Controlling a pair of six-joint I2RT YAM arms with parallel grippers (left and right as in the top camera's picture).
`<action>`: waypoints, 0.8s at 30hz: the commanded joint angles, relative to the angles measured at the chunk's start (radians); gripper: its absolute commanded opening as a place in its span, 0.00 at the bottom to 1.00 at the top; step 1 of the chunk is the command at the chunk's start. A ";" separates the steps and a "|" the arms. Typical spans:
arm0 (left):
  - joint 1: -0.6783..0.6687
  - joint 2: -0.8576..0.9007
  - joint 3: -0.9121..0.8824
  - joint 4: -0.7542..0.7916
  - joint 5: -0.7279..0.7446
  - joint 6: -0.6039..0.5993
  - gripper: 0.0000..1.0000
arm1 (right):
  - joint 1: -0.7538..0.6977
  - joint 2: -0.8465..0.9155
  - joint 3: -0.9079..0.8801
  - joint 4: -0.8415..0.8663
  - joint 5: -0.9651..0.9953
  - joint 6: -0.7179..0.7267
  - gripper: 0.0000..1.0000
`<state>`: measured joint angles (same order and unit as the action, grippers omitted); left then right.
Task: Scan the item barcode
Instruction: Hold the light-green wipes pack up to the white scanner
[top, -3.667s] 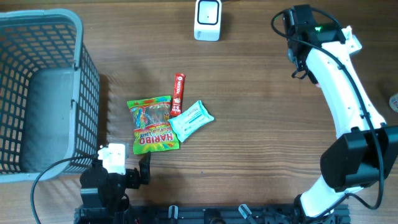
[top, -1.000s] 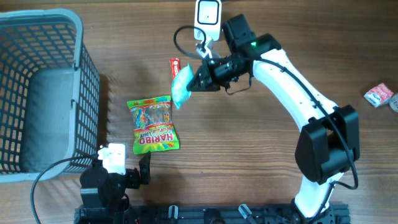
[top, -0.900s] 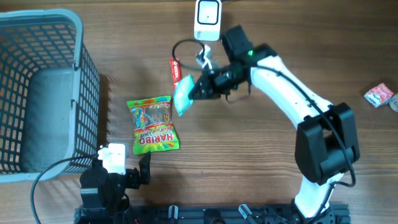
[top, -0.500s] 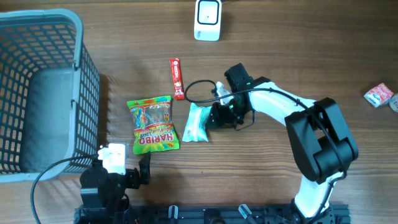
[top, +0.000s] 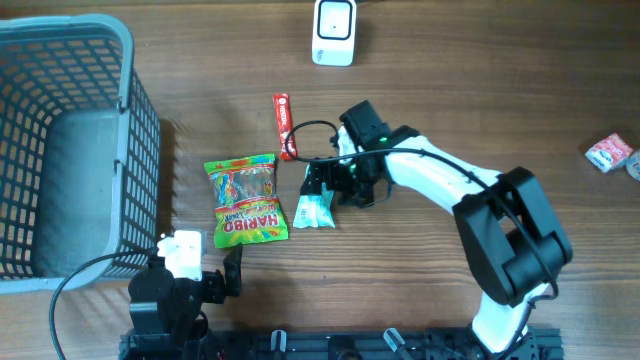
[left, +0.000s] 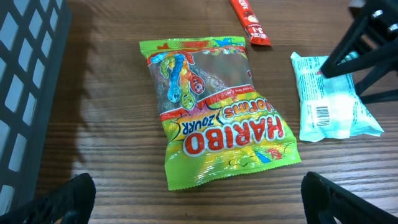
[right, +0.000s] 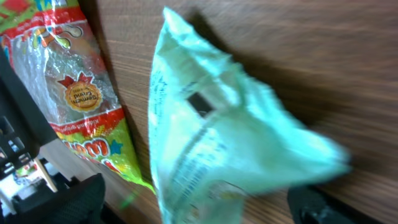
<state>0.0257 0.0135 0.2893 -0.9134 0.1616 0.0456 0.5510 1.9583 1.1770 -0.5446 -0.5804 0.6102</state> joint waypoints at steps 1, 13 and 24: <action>0.005 -0.008 0.001 0.003 -0.002 -0.009 1.00 | 0.047 0.171 -0.040 -0.018 0.073 0.135 0.46; 0.005 -0.008 0.001 0.003 -0.002 -0.009 1.00 | -0.064 -0.126 -0.024 -0.113 0.120 0.147 0.05; 0.005 -0.008 0.001 0.003 -0.002 -0.009 1.00 | -0.064 -0.837 -0.024 -0.525 0.364 0.867 0.05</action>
<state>0.0265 0.0132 0.2893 -0.9134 0.1616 0.0456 0.4873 1.1641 1.1496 -1.0740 -0.2169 1.3884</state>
